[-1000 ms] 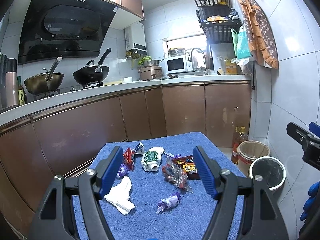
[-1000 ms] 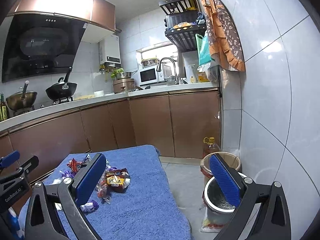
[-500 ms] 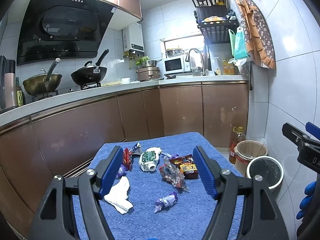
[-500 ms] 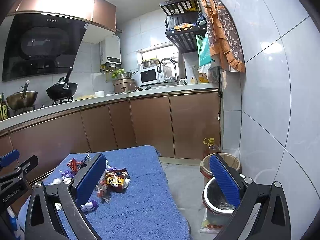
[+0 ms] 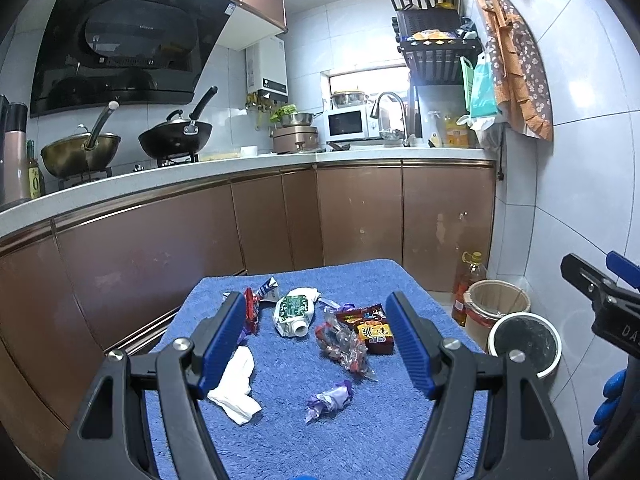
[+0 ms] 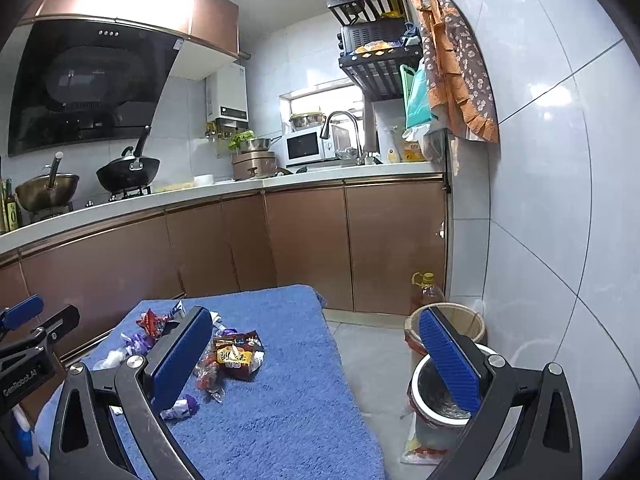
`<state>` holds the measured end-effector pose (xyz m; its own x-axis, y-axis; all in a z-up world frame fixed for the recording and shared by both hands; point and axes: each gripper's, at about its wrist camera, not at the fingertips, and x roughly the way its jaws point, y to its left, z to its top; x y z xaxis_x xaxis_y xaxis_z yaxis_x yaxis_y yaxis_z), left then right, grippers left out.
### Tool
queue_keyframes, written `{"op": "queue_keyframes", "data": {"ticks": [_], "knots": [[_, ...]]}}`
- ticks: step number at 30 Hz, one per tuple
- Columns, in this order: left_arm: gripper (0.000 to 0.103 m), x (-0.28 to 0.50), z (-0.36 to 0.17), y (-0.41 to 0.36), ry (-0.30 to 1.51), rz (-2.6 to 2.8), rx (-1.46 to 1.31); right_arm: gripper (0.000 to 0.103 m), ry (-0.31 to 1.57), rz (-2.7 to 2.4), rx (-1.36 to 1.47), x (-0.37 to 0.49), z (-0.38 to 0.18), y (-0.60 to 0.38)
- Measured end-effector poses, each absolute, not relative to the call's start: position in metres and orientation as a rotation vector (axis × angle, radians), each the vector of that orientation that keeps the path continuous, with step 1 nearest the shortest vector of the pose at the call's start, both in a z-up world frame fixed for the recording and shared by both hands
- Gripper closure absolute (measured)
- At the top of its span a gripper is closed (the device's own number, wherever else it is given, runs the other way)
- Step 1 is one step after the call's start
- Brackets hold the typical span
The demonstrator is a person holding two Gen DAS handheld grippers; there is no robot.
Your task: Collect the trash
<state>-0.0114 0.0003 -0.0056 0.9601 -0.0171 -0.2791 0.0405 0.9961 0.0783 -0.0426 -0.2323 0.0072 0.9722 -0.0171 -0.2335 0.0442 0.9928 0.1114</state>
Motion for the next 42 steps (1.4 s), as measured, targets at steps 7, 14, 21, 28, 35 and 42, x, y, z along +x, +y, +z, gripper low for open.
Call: {"op": "queue_keyframes", "data": {"ticks": [7,14,21,28,35,42], "knots": [[0.032,0.009,-0.015,0.007,0.322,-0.054,0.068,0.000,0.283,-0.016,0.094,-0.025,0.004,-0.229],[0.032,0.037,-0.022,0.023,0.372,-0.049,0.043,0.000,0.352,0.028,0.076,0.005,-0.004,-0.218],[0.032,0.063,-0.032,0.041,0.424,-0.017,0.038,0.000,0.404,0.083,0.062,0.036,-0.013,-0.204],[0.032,0.082,-0.050,0.080,0.504,0.021,0.021,0.000,0.479,0.176,0.066,0.069,-0.030,-0.190],[0.032,0.085,-0.075,0.133,0.605,0.086,-0.034,0.000,0.580,0.312,0.036,0.100,-0.058,-0.159],[0.032,0.089,-0.112,0.169,0.746,0.109,-0.103,0.007,0.659,0.407,0.023,0.131,-0.081,-0.136]]}}
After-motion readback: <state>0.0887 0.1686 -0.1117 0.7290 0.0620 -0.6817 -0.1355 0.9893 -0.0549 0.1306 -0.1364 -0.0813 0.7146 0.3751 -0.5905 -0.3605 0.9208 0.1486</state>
